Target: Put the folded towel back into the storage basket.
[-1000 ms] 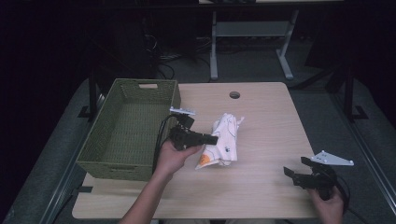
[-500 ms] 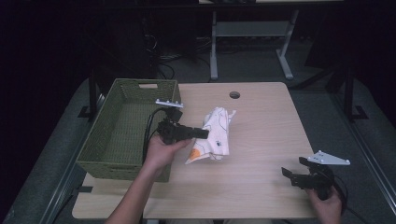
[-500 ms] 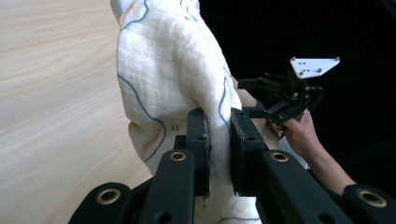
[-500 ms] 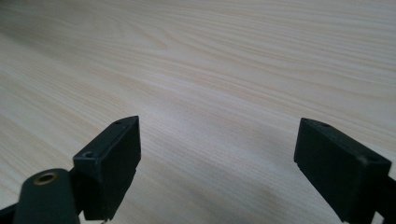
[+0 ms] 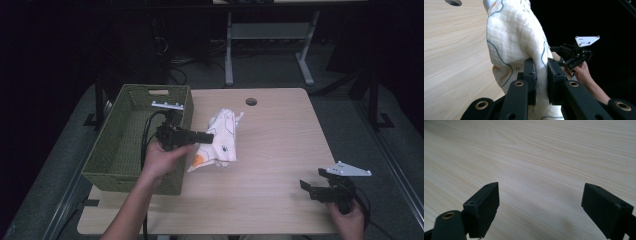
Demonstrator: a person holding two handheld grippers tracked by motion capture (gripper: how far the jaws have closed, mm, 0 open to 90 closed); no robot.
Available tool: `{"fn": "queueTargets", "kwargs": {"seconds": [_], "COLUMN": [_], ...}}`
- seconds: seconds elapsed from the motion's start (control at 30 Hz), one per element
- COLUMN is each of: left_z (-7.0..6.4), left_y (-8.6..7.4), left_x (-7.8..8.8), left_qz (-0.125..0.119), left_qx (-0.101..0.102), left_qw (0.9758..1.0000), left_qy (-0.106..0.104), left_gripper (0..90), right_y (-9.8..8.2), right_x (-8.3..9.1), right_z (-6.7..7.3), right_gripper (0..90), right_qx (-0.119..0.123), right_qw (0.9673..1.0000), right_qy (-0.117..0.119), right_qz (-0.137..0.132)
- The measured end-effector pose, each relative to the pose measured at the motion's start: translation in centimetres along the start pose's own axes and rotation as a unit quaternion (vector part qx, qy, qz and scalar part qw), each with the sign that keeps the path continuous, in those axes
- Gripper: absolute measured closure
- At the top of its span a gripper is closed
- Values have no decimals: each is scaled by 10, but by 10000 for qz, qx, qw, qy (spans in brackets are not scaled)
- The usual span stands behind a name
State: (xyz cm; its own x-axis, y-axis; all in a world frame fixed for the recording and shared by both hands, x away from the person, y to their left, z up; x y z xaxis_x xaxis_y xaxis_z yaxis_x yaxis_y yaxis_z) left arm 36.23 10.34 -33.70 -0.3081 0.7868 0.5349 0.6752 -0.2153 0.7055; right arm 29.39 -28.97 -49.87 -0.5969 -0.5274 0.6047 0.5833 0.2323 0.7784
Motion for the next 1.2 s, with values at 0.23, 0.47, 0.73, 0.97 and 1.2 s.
{"fn": "queueTargets", "kwargs": {"seconds": [0.23,0.47,0.73,0.97,1.2], "left_z": [6,14,23,30,41], "left_y": [-1,0,1,-1,-3], "left_x": [12,30,51,64,77], "left_qz": [28,-113,-229,-259,-315], "left_qx": [-32,35,78,105,221], "left_qw": [10000,9998,9992,9988,9978], "left_qy": [37,154,304,398,537], "left_gripper": [804,804,805,804,805], "right_y": [0,0,1,1,0], "right_x": [0,-1,-4,-4,-4], "right_z": [0,1,4,5,5], "right_gripper": [142,142,142,142,142], "right_qx": [-5,33,77,96,81], "right_qw": [10000,10000,9999,9999,9999], "right_qy": [4,-9,0,-3,3], "right_qz": [-10,28,78,95,104]}}
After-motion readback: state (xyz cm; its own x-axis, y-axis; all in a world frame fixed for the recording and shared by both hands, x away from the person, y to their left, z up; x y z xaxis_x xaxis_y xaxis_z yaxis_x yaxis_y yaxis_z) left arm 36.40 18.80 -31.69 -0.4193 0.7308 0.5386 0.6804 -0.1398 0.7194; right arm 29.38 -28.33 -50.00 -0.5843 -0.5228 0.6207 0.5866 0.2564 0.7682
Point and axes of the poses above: each handheld gripper's, and its own axes: x roughly backward along the jaws, y roughly out of its top, z roughly to its left, the point moved 6 cm from there along -x, roughly forward along the jaws, and after that the axes turned 8 degrees about y, right-handed, at the moved point
